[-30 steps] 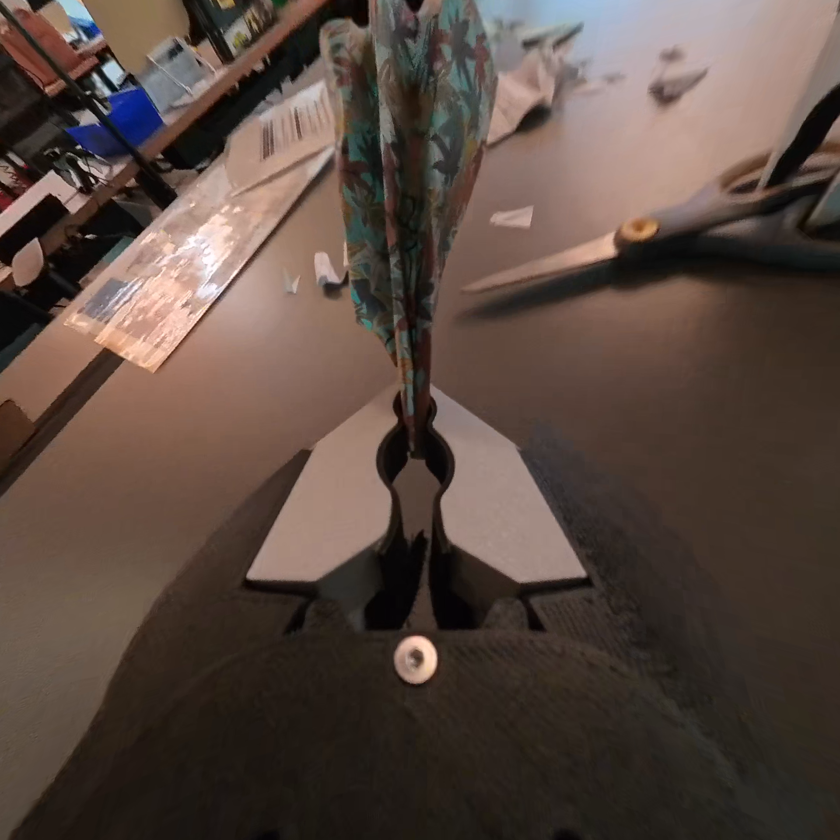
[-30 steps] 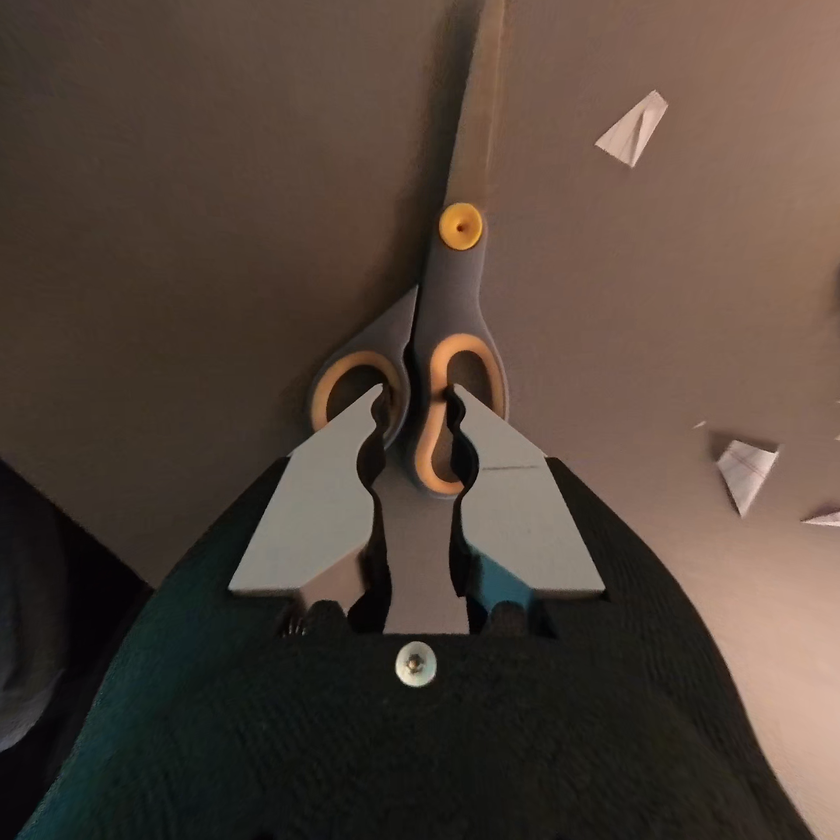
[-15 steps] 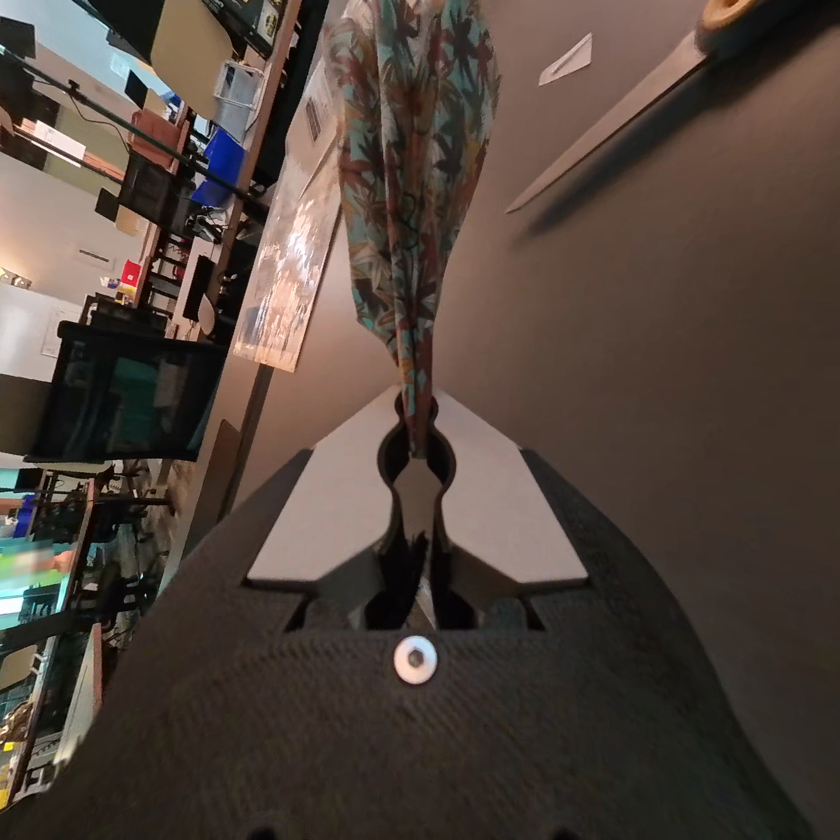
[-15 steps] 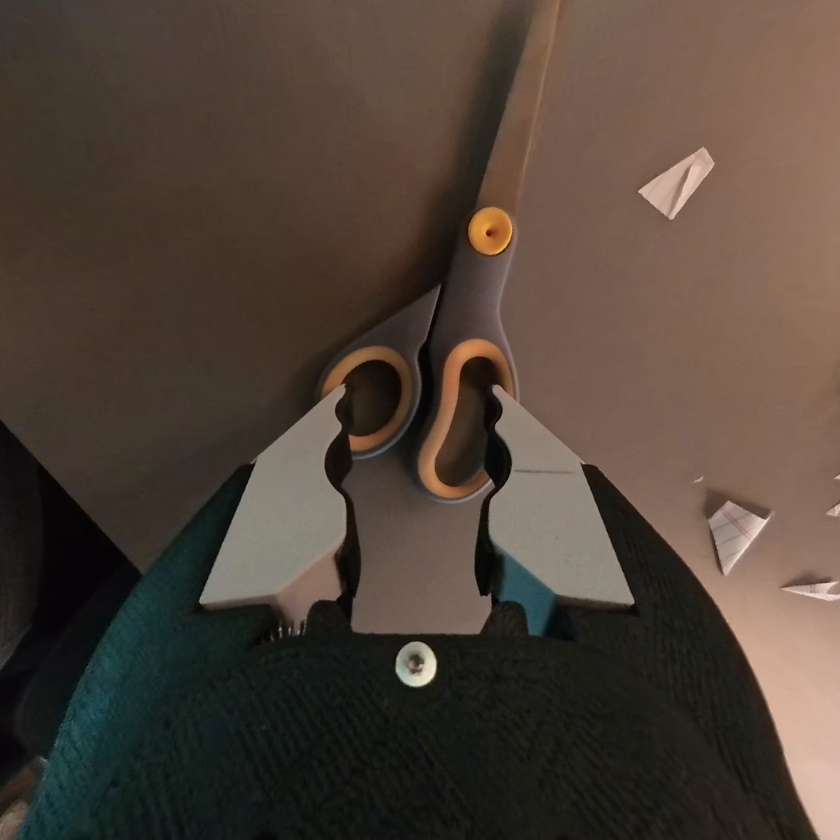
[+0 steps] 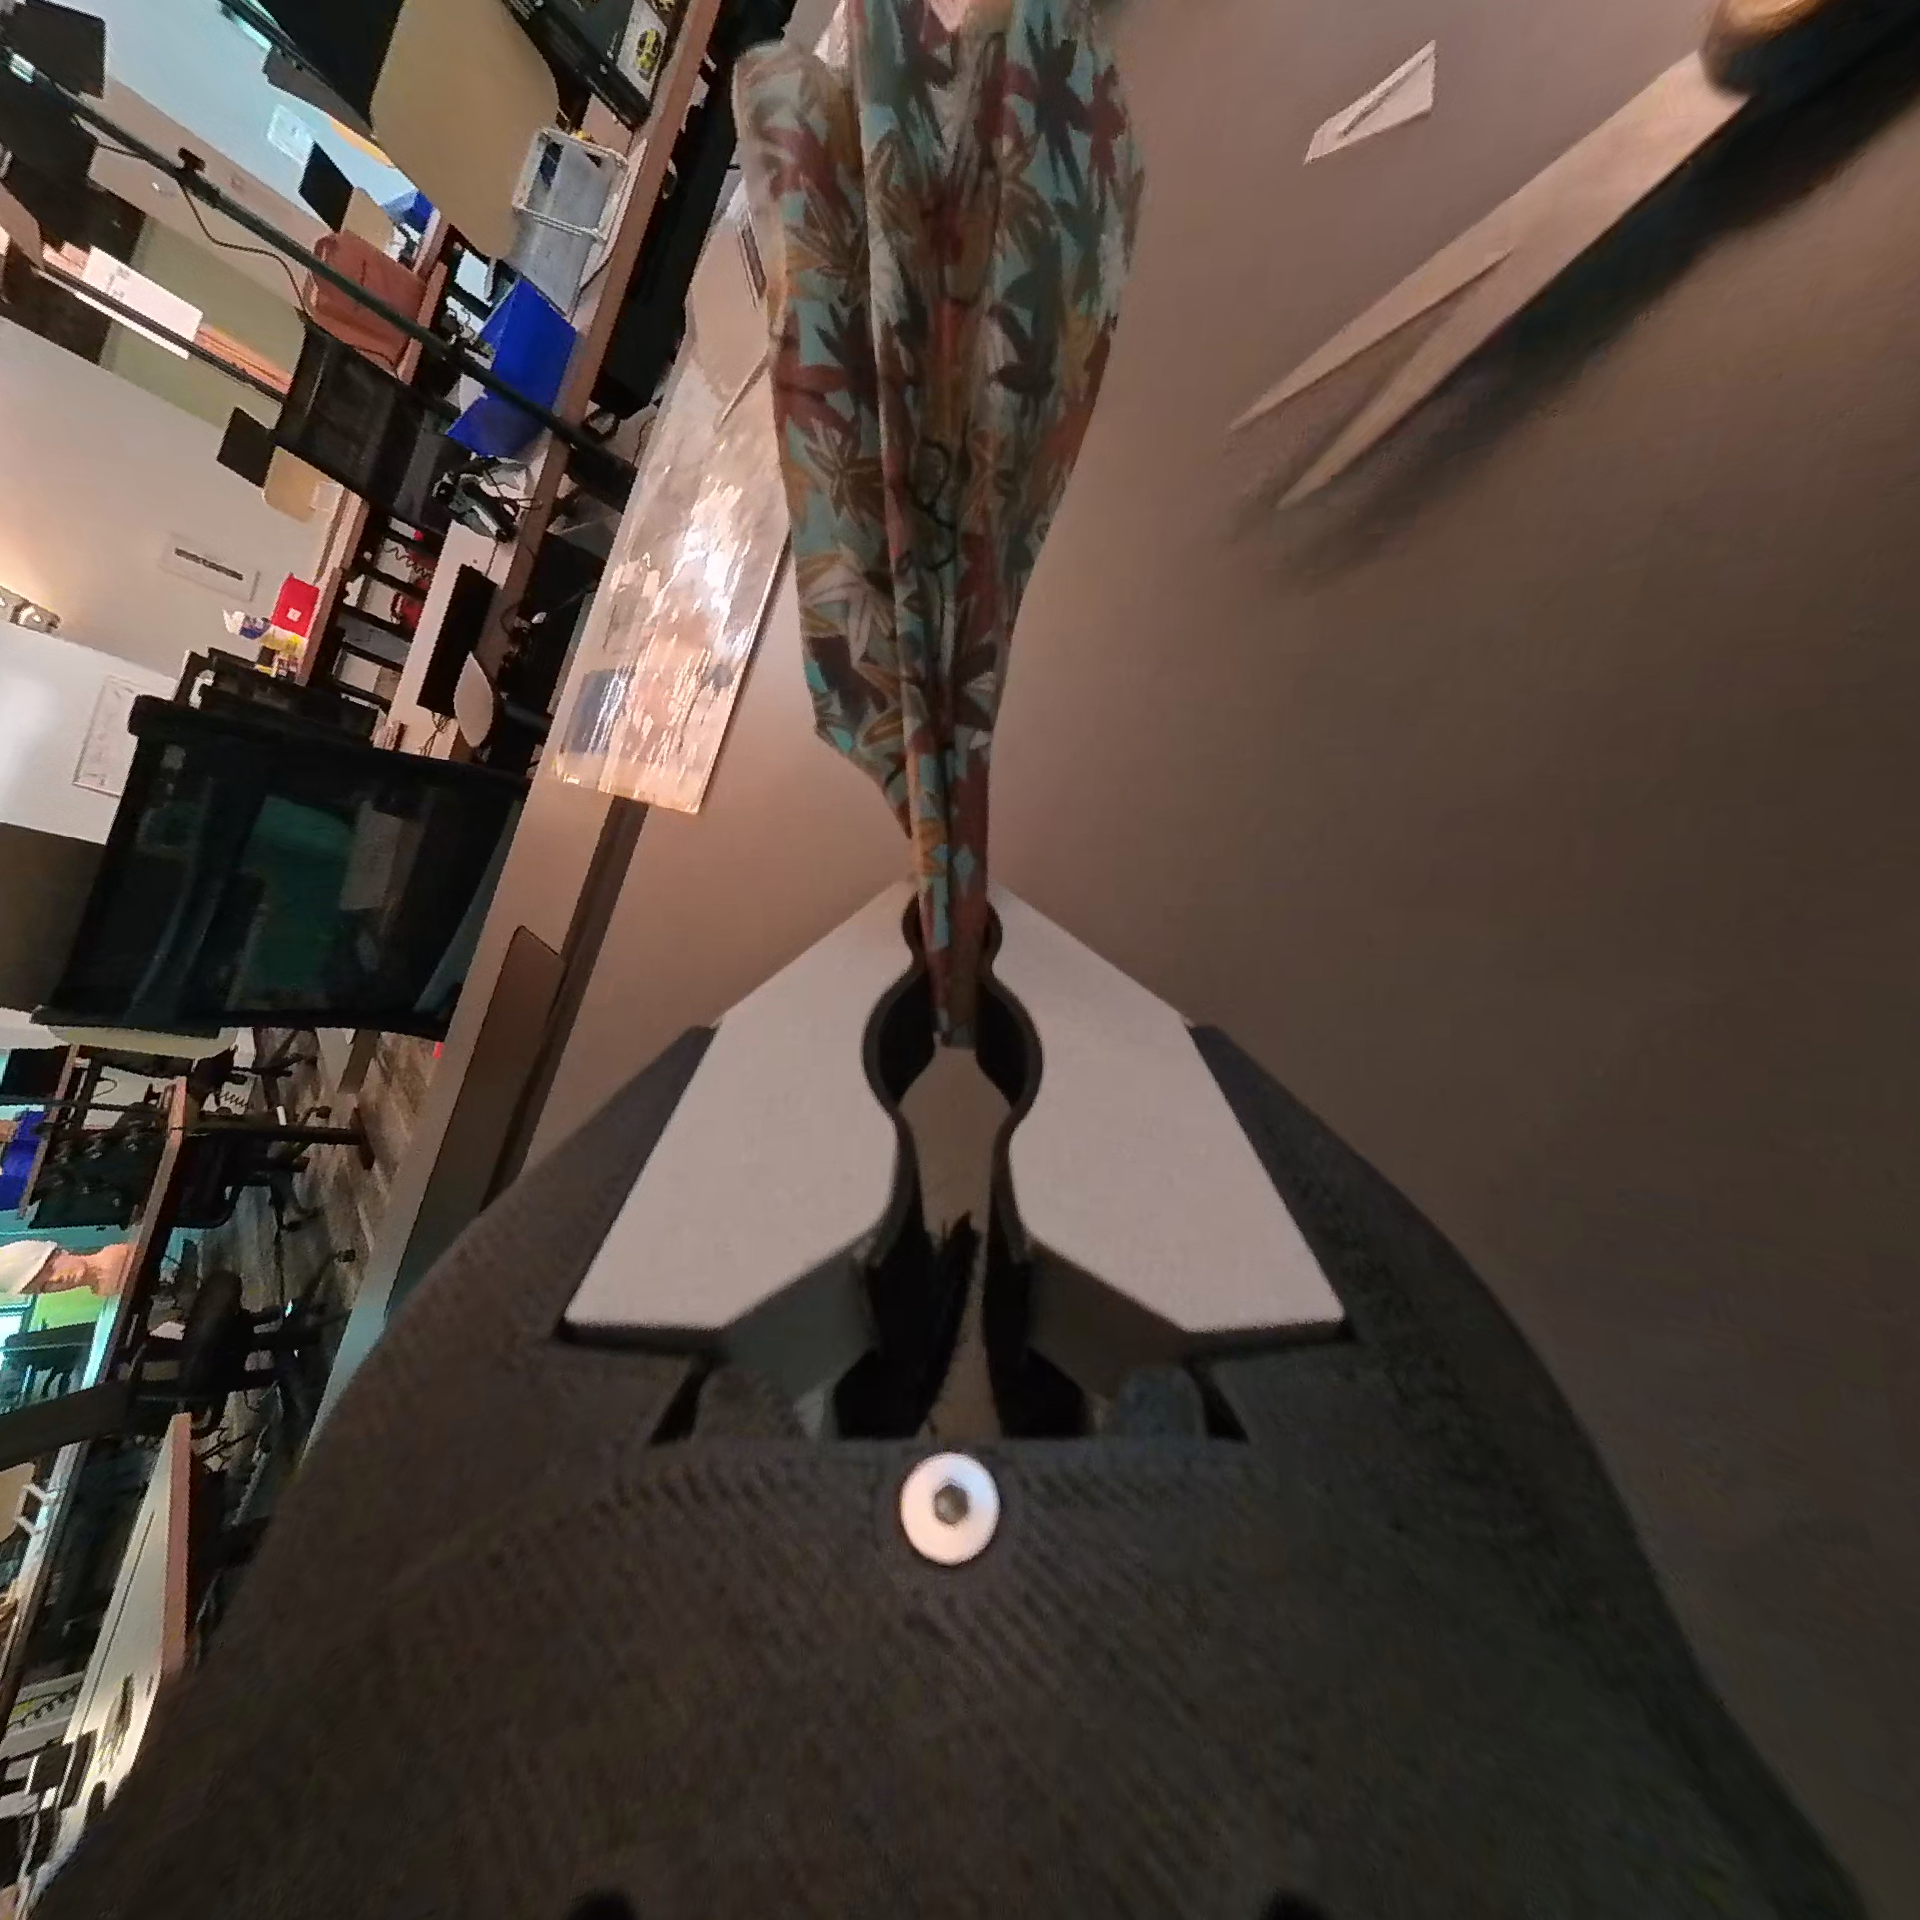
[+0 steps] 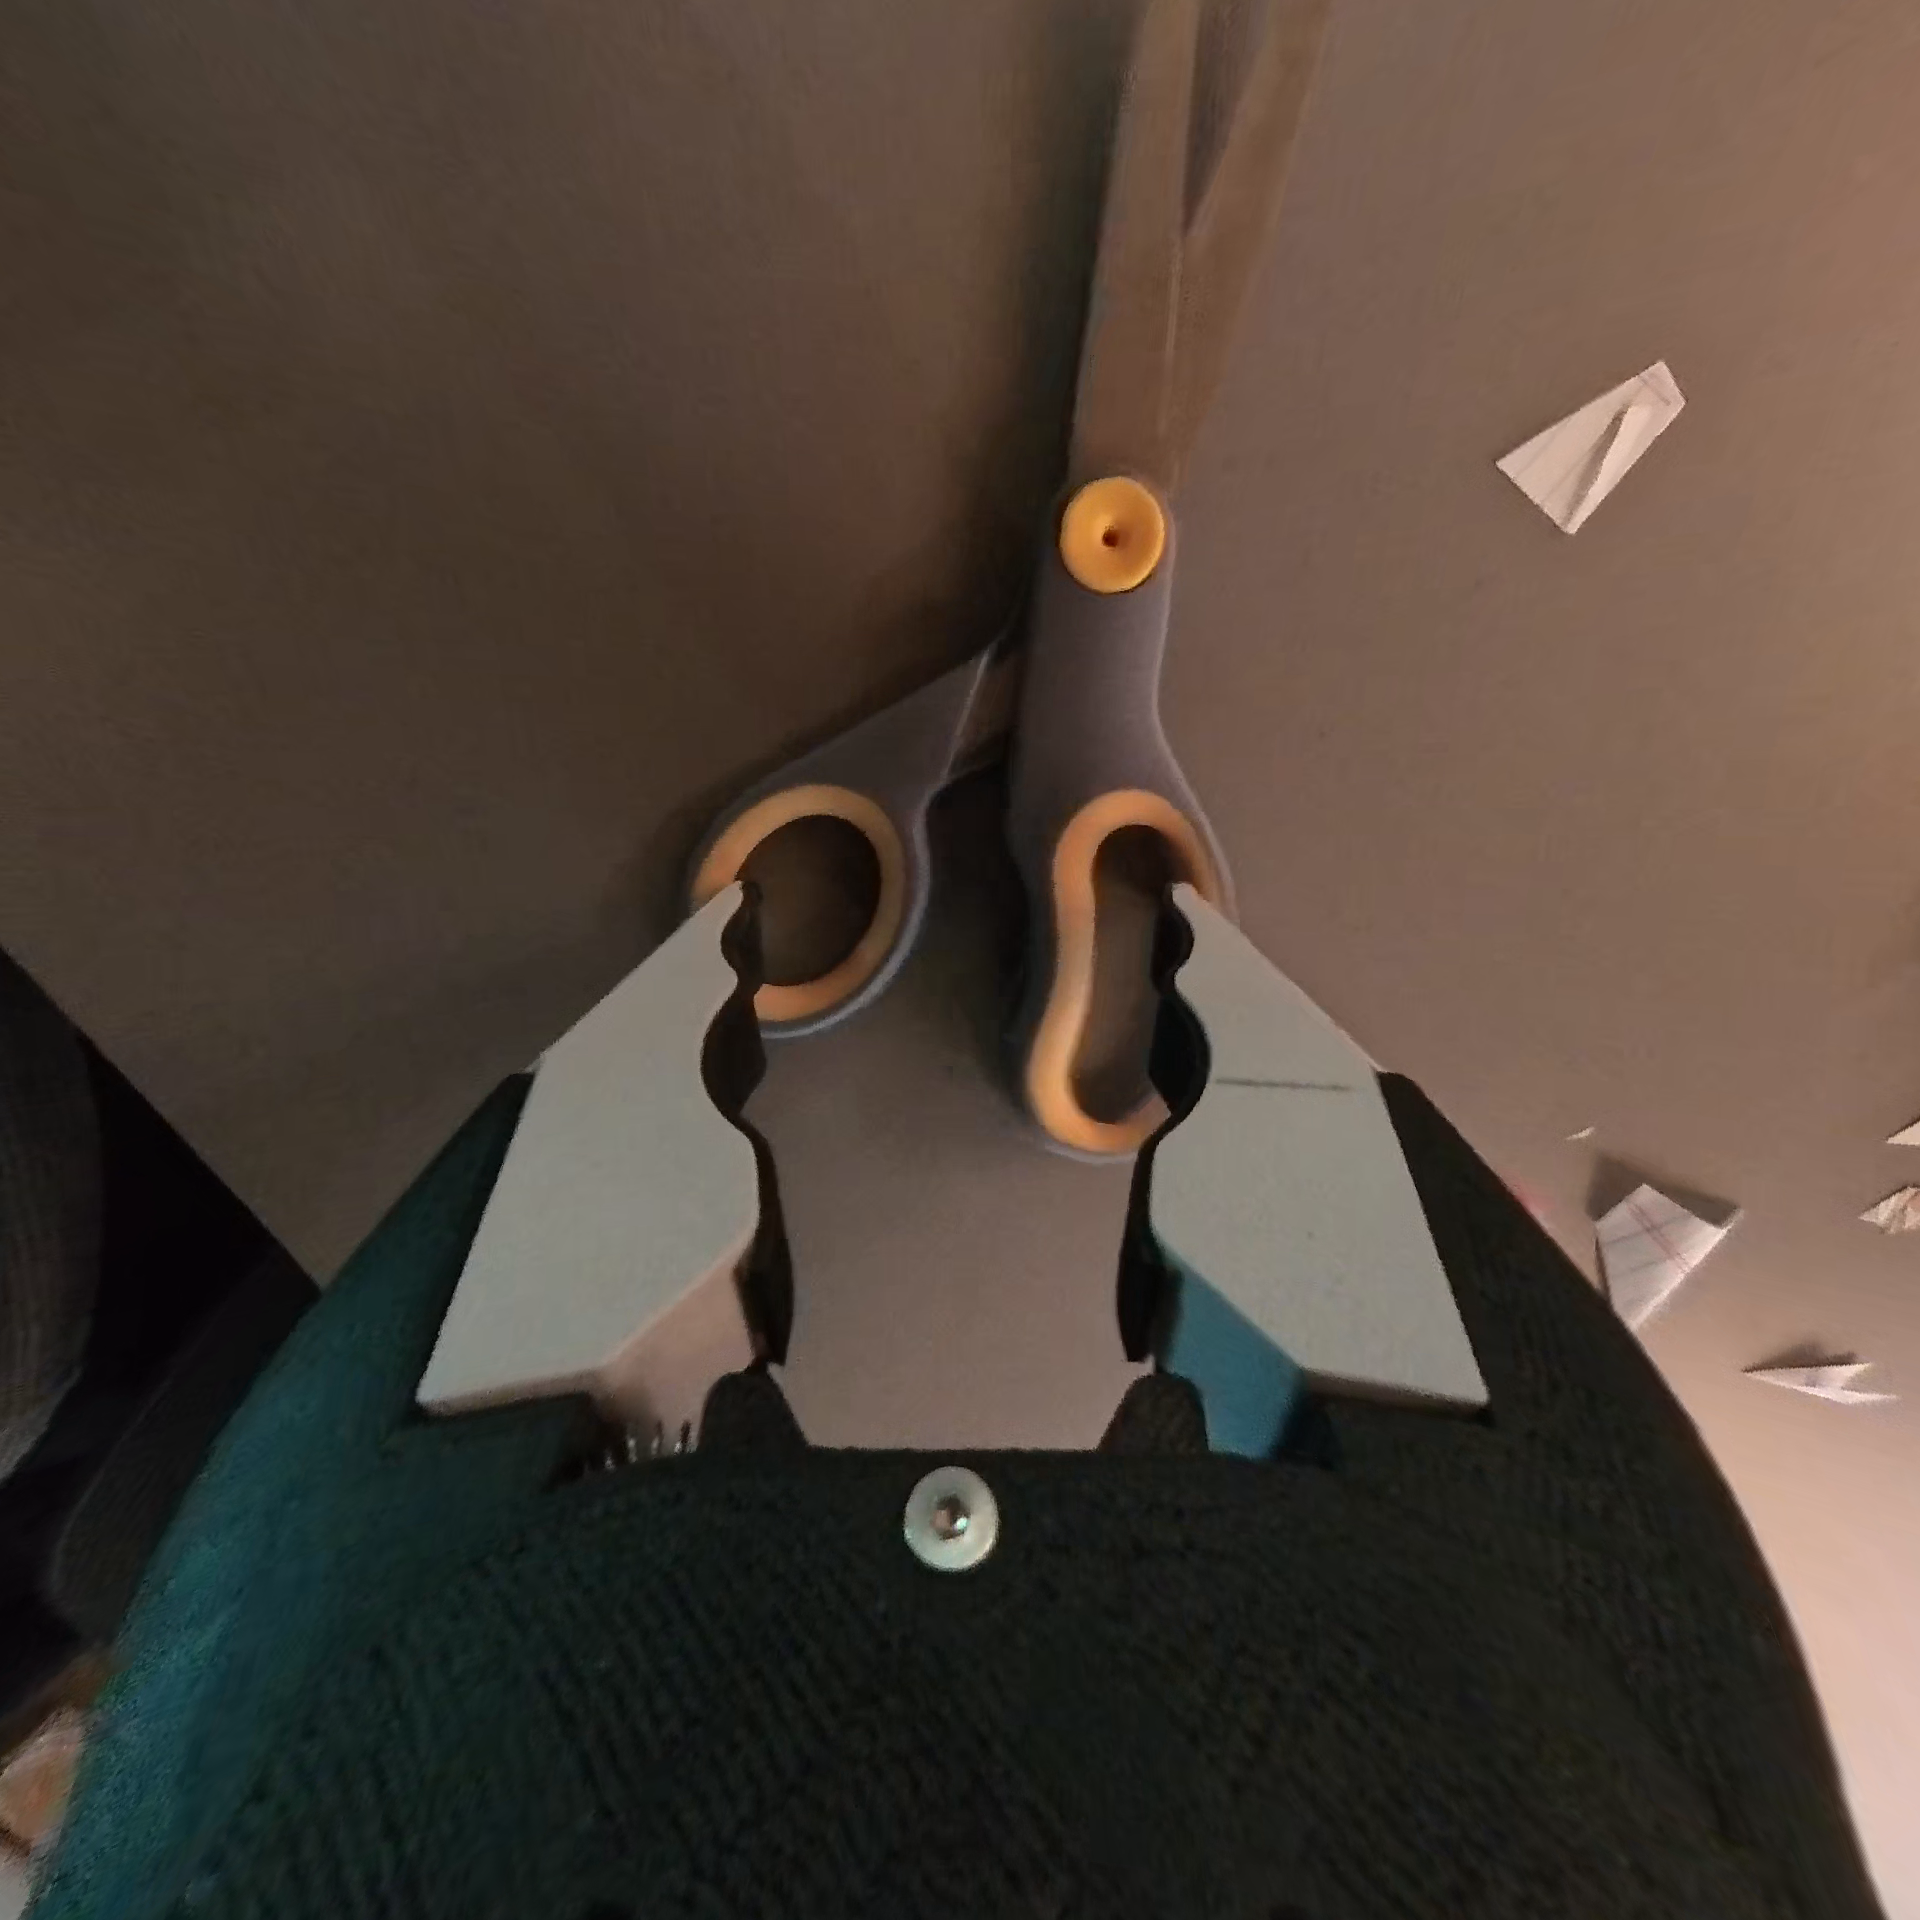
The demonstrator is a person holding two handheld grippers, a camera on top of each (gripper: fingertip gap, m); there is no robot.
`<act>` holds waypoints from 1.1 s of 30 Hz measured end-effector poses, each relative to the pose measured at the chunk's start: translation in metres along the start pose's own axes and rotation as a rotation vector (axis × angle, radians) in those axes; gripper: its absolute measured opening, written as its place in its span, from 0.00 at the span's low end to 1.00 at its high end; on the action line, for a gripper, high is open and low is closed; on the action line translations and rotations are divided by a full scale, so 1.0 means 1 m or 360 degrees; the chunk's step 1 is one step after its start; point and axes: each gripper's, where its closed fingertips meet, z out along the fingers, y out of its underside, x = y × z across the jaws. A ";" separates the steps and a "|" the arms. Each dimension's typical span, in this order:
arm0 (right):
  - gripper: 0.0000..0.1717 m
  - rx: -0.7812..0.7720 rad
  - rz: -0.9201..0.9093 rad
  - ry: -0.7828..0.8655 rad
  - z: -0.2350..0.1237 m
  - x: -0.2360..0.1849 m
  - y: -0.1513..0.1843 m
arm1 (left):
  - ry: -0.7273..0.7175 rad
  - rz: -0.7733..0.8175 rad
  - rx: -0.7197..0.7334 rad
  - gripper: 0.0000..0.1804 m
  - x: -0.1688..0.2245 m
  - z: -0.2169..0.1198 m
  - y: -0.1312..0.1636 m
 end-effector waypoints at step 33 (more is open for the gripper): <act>0.76 -0.0040 -0.0231 0.0035 -0.007 -0.013 0.005 | 0.0138 0.0441 -0.0117 0.00 0.028 -0.001 0.009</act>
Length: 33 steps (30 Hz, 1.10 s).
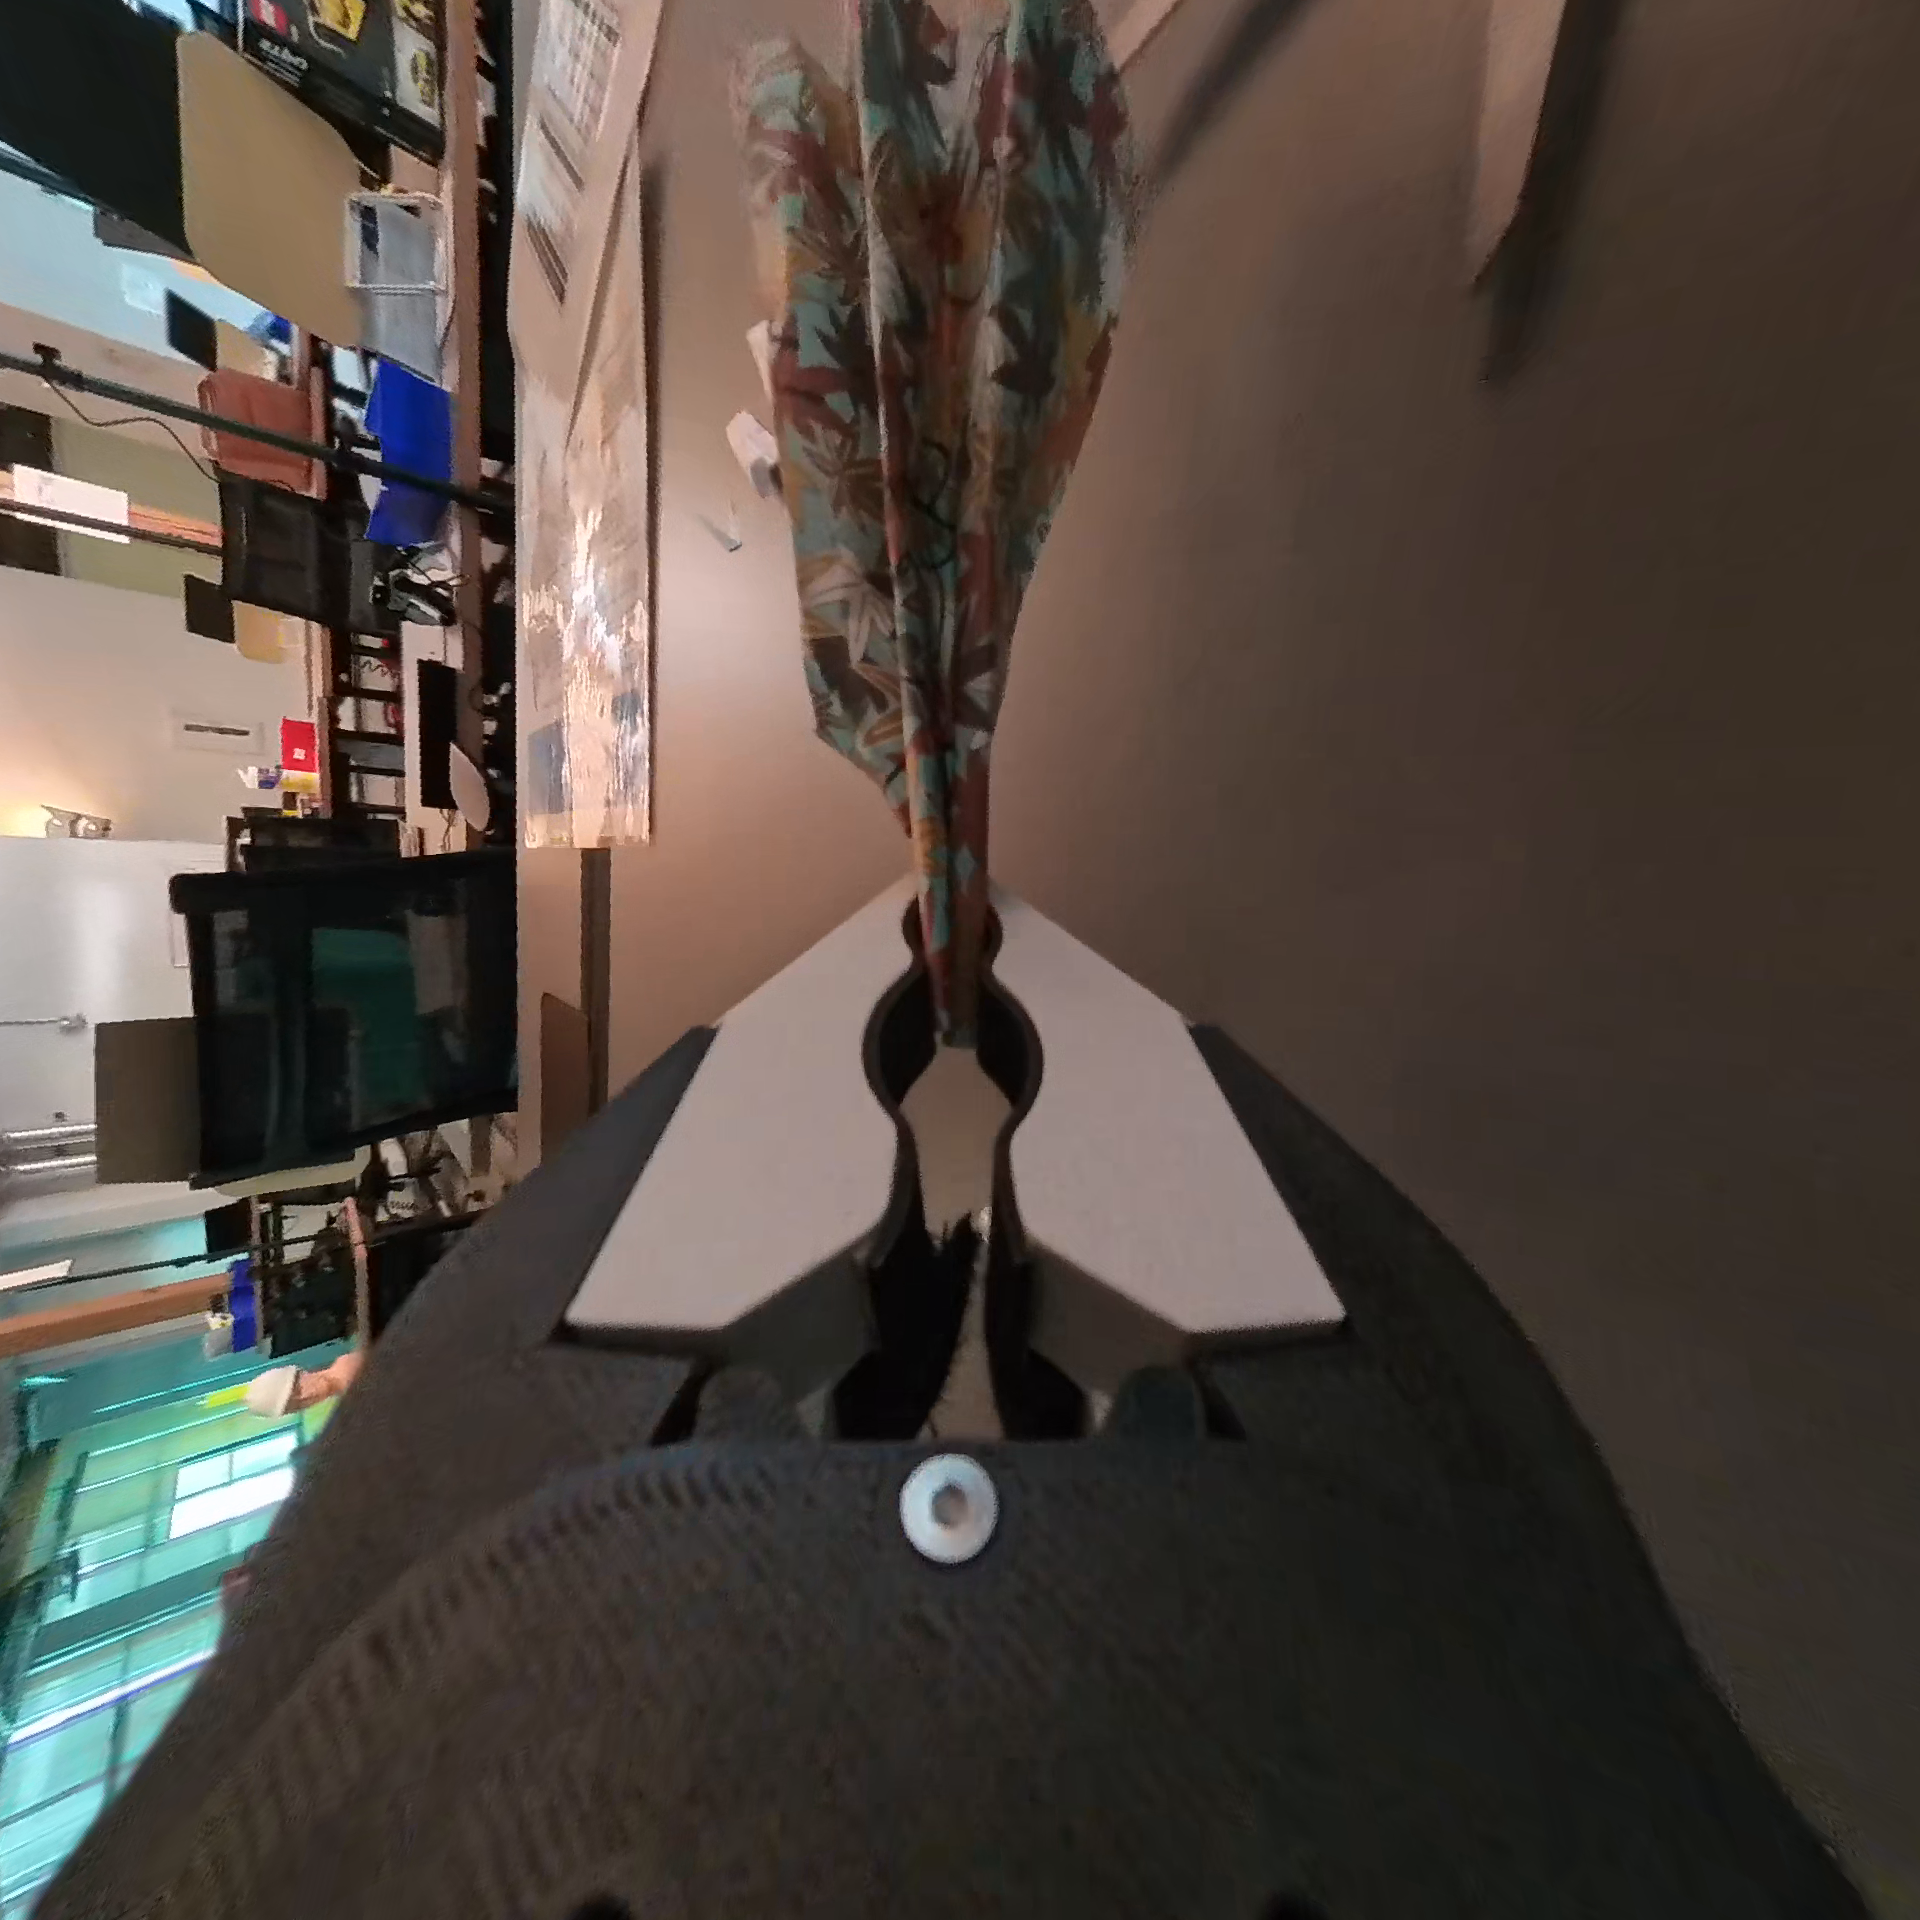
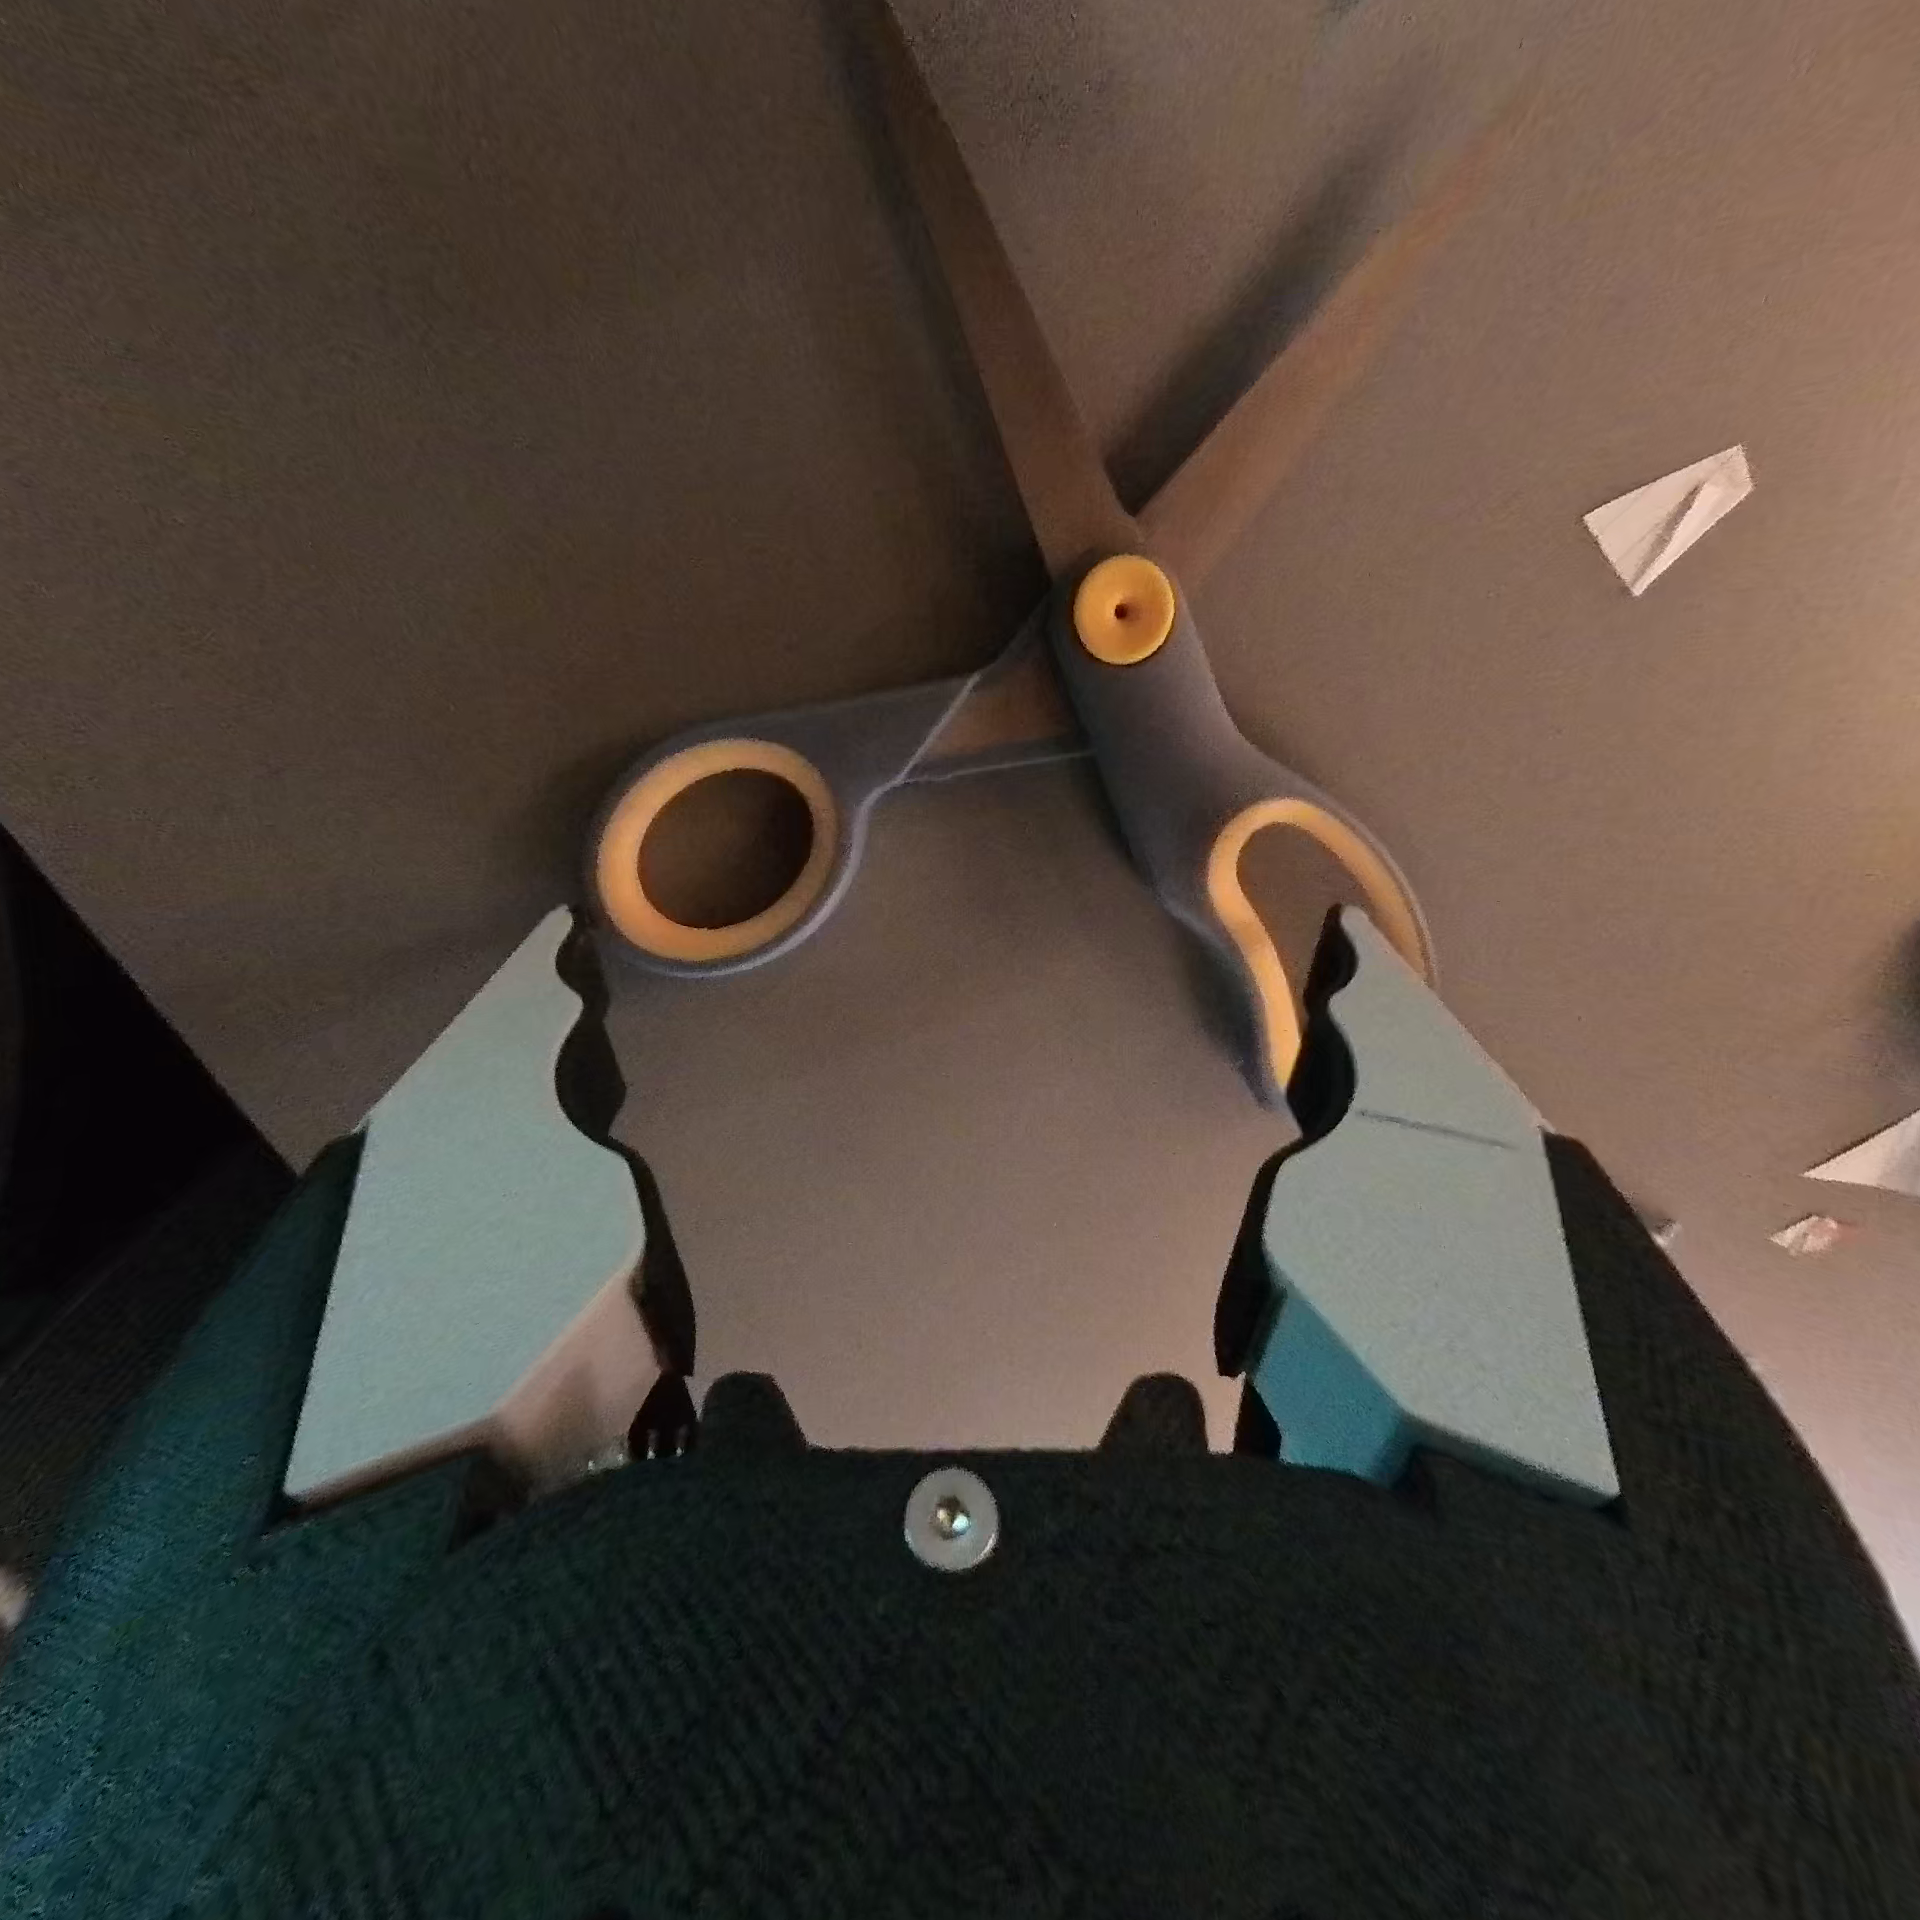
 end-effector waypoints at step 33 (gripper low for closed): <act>0.64 0.0378 0.0175 -0.0137 -0.039 0.013 0.015 | 0.0408 -0.0311 0.0024 0.57 0.040 -0.060 0.016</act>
